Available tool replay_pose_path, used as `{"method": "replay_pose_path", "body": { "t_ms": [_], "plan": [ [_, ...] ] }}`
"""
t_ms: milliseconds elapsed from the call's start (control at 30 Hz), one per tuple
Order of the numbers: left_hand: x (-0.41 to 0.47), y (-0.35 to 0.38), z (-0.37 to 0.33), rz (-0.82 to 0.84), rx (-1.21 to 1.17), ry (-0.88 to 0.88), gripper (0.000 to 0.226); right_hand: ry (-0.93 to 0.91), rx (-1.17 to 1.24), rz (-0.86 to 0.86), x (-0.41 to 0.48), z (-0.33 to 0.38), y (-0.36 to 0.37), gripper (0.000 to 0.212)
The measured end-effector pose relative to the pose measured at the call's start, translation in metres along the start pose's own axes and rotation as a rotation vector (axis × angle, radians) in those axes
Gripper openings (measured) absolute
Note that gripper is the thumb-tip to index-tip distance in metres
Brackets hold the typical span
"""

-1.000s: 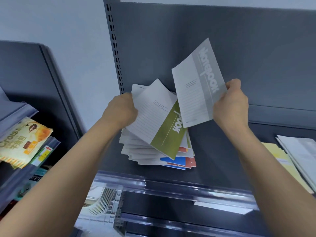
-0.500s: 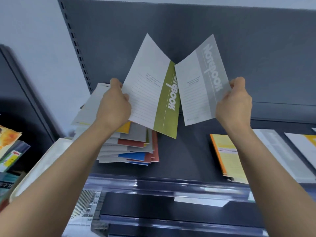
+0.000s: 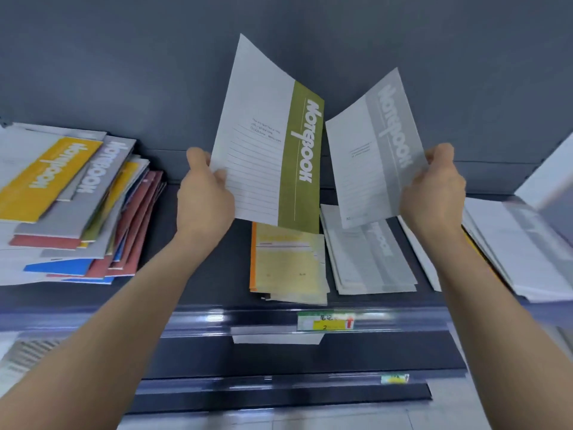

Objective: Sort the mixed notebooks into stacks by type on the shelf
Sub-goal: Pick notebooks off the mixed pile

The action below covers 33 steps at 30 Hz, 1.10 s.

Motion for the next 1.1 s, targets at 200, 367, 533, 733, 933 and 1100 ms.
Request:
{"method": "replay_pose_path", "body": {
  "t_ms": [200,367,533,733,933,1100],
  "plan": [
    [-0.012,0.016,-0.023,0.006,-0.014,0.007,0.005,0.017,0.004,0.010,0.004,-0.027,-0.016,0.035],
    [-0.014,0.018,-0.027,0.047,-0.043,0.029,0.006,0.052,-0.034,0.060,-0.009,-0.045,-0.009,0.035],
    [-0.017,0.014,-0.016,0.065,-0.055,-0.003,0.006,0.125,-0.119,0.207,-0.022,-0.076,0.023,0.028],
    [-0.018,0.008,-0.006,0.060,-0.034,-0.011,0.006,0.160,-0.295,0.275,-0.032,-0.112,0.053,0.023],
    [-0.028,0.034,-0.025,0.093,-0.021,-0.010,0.004,0.083,-0.384,0.308,-0.022,-0.143,0.063,0.016],
    [-0.049,0.072,-0.058,0.121,-0.049,-0.046,0.003,-0.115,-0.336,0.227,0.013,-0.152,0.030,0.019]
  ]
}}
Point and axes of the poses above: each hand's wrist, its own x-axis towards the middle knuckle, its own y-axis out of the palm, z = x × y, the point moved 4 cm from there along x, towards the middle knuckle, and after that the axes turned 10 degrees about -z, right-handed, at the moved point
